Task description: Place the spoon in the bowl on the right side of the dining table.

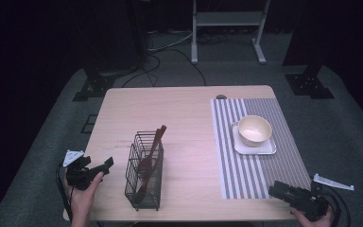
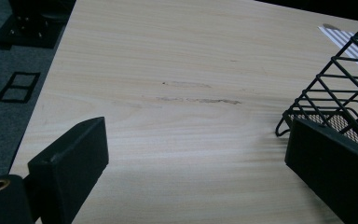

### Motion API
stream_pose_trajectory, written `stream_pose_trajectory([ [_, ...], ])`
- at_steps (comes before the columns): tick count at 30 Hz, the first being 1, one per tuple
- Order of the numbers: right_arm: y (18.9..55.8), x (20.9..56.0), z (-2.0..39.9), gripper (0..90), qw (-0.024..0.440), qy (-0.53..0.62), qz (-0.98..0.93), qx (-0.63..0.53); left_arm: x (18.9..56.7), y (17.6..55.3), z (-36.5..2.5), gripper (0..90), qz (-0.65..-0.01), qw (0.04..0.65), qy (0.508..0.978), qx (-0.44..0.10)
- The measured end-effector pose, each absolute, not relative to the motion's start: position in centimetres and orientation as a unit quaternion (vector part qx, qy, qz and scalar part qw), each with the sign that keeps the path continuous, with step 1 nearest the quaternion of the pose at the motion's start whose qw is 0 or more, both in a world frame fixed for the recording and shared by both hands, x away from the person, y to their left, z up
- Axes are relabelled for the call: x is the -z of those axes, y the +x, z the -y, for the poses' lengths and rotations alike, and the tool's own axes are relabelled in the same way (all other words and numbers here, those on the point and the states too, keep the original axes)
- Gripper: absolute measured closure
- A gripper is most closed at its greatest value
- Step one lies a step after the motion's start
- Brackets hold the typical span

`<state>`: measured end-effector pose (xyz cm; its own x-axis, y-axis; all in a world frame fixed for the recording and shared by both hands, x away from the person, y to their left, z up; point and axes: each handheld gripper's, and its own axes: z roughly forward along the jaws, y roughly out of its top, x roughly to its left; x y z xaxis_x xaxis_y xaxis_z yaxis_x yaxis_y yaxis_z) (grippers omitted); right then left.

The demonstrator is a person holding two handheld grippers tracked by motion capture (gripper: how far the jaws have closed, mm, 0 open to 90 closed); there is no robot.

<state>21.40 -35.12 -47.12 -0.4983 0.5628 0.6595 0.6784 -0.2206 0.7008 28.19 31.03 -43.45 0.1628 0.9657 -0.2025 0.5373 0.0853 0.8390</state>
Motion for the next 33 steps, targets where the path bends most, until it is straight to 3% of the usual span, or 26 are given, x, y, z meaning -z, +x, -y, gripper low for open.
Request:
stream_pose_trajectory([
  [17,23.2,44.5,33.0,27.0,0.063,-0.476,0.653,0.586,43.5,28.3,-31.1,4.9,-0.596,0.430,0.631,-0.248],
  [33,26.2,40.3,28.3,26.0,0.122,-0.431,0.683,0.577,43.5,28.4,-31.3,4.9,-0.597,0.430,0.630,-0.249],
])
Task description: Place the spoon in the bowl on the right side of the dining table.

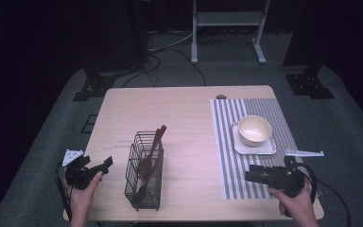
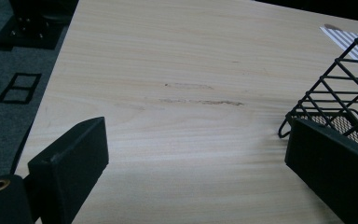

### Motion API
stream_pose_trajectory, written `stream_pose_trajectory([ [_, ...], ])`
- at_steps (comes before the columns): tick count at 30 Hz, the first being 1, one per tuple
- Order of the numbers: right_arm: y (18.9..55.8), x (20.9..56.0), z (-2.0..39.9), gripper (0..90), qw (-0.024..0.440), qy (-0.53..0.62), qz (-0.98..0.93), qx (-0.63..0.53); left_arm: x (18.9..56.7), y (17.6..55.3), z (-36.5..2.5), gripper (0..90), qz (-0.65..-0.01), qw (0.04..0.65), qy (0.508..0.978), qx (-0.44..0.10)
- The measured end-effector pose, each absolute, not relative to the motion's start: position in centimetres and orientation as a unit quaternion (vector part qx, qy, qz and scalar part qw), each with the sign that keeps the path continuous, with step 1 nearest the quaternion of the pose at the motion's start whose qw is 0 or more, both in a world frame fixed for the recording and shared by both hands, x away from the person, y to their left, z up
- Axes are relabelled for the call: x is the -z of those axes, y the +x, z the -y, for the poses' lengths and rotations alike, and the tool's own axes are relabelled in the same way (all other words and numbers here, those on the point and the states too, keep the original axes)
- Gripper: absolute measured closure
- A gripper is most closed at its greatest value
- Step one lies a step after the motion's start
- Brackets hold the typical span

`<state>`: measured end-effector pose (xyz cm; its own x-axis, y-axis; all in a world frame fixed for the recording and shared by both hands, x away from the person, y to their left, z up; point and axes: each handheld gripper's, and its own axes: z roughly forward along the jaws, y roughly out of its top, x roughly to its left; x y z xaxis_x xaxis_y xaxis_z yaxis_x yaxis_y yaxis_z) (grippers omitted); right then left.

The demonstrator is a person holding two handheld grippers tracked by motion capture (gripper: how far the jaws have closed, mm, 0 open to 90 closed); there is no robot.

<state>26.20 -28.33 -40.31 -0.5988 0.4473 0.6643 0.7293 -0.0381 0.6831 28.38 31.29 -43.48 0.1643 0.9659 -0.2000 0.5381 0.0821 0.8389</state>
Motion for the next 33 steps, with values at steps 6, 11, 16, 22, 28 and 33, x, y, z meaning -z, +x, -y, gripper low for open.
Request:
stream_pose_trajectory([
  [6,26.9,39.3,27.1,26.0,0.131,-0.422,0.691,0.572,43.4,28.3,-31.4,4.9,-0.596,0.433,0.629,-0.249],
  [11,27.4,38.5,26.0,26.0,0.135,-0.414,0.699,0.567,43.4,28.4,-31.5,4.9,-0.597,0.433,0.627,-0.250],
  [16,27.9,38.0,24.6,26.0,0.139,-0.405,0.713,0.555,43.4,28.4,-31.6,4.9,-0.598,0.432,0.627,-0.250],
  [22,28.6,37.3,22.9,26.0,0.148,-0.390,0.725,0.547,43.4,28.3,-31.5,4.9,-0.597,0.434,0.627,-0.249],
  [28,29.2,36.6,21.5,26.0,0.156,-0.379,0.735,0.540,43.4,28.3,-31.5,4.9,-0.597,0.433,0.628,-0.249],
  [33,29.5,36.1,20.6,26.0,0.157,-0.373,0.743,0.533,43.3,28.3,-31.4,4.9,-0.596,0.433,0.629,-0.249],
])
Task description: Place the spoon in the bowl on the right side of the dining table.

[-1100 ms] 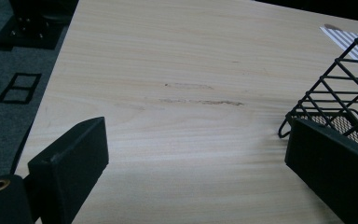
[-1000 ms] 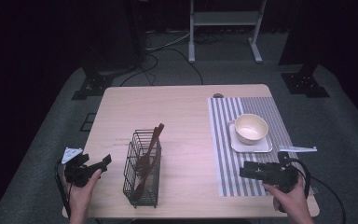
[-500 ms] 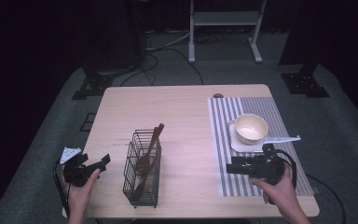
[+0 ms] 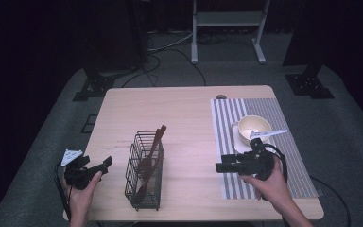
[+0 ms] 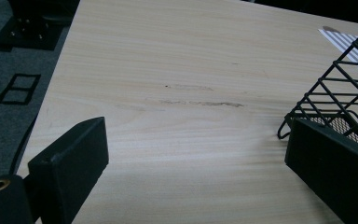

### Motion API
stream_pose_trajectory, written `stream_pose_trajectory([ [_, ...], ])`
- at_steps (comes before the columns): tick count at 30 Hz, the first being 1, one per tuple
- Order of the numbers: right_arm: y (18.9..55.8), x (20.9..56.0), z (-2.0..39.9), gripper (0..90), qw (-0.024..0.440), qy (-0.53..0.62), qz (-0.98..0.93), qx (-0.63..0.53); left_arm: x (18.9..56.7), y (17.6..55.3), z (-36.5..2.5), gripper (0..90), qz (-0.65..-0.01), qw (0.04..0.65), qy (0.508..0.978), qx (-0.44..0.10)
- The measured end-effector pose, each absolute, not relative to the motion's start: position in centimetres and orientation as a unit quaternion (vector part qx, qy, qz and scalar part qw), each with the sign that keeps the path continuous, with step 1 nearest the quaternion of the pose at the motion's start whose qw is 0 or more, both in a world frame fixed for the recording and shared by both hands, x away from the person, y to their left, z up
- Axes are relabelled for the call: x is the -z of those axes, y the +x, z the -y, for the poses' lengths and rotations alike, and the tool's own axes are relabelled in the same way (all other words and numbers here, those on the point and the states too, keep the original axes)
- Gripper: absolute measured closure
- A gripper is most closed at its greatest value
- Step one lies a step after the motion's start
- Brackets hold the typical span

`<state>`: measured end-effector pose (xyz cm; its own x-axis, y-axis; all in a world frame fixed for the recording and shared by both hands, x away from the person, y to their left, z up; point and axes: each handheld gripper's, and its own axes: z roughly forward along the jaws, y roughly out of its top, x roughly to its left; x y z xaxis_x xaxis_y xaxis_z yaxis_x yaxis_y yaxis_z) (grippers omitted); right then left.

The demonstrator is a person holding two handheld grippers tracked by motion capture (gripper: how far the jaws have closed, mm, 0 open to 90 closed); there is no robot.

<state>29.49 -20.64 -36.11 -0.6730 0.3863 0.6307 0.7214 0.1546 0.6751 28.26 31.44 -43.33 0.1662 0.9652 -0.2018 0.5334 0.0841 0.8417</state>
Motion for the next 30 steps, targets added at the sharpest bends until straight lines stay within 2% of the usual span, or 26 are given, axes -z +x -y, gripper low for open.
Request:
stream_pose_trajectory([
  [30,31.6,33.4,14.7,26.0,0.174,-0.344,0.776,0.500,43.4,28.3,-31.3,4.9,-0.593,0.434,0.631,-0.249],
])
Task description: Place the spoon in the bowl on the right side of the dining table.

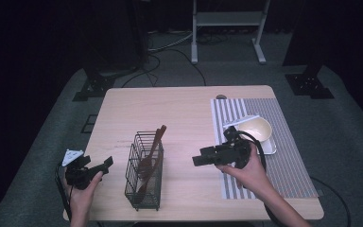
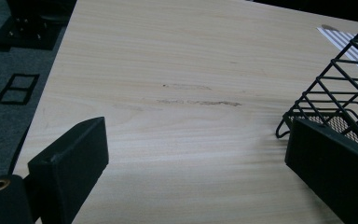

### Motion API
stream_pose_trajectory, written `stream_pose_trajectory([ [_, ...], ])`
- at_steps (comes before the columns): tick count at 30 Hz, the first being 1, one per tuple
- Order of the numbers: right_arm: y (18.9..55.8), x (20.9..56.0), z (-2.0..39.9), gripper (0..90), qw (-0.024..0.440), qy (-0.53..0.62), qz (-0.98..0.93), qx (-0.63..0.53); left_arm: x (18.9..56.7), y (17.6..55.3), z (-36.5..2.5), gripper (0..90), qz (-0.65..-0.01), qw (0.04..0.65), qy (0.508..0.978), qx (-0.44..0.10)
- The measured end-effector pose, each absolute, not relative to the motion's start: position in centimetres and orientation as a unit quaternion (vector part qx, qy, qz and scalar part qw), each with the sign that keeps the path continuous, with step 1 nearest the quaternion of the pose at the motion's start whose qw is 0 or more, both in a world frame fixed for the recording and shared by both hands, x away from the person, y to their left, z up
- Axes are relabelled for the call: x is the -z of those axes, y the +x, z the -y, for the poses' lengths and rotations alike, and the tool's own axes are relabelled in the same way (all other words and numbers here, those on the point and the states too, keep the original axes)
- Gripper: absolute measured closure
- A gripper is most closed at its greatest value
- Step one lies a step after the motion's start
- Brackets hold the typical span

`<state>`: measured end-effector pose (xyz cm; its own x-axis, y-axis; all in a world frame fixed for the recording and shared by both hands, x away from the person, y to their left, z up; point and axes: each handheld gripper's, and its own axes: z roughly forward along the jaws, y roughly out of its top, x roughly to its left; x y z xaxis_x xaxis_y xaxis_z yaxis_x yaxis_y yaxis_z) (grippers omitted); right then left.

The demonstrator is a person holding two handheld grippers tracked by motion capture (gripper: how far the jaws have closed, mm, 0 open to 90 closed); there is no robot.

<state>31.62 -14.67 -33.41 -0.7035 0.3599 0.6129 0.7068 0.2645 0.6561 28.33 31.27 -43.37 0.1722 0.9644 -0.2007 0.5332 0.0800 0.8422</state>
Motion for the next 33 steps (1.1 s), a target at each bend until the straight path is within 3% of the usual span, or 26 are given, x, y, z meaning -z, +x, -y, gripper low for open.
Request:
stream_pose_trajectory([
  [33,33.6,33.6,8.4,26.9,0.214,-0.321,0.796,0.467,43.2,28.3,-31.5,4.9,-0.595,0.435,0.627,-0.251],
])
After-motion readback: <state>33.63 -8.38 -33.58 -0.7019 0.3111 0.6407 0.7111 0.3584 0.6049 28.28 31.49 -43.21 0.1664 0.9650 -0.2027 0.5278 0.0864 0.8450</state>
